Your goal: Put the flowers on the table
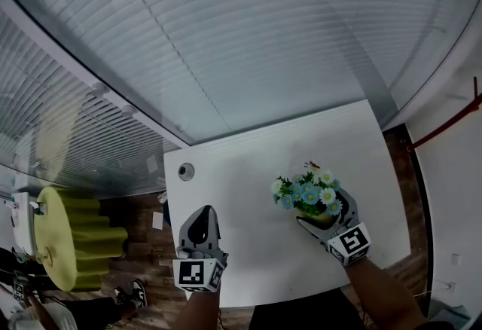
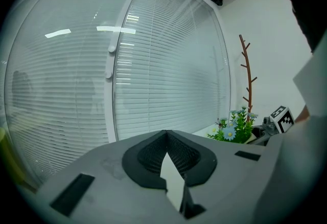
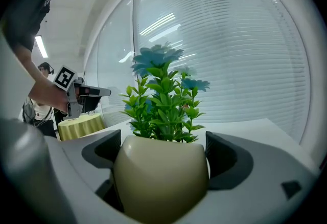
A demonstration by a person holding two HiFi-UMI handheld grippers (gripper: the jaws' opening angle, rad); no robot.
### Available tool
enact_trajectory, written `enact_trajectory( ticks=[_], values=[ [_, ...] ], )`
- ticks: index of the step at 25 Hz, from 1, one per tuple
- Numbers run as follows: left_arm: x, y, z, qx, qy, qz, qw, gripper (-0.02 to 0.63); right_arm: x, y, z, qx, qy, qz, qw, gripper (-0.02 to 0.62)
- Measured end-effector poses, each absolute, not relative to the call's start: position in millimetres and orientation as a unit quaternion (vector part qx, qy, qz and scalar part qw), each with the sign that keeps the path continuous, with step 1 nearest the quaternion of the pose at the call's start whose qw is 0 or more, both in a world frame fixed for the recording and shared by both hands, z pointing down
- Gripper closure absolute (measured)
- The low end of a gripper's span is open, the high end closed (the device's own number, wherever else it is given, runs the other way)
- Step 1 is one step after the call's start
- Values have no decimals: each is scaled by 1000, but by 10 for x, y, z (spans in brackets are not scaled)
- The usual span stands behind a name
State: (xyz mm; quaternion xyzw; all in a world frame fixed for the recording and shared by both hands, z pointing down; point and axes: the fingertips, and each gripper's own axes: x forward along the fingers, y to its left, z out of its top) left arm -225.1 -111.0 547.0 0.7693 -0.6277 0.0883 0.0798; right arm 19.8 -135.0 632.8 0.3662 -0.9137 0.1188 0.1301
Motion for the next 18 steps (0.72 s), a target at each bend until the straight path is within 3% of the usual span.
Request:
enact_trajectory(
  ticks=[18],
  values=[
    [-2065,-1006,5538,773,-621,90,92,603,333,-1116,6548,366,-907,134,158,61]
  ],
)
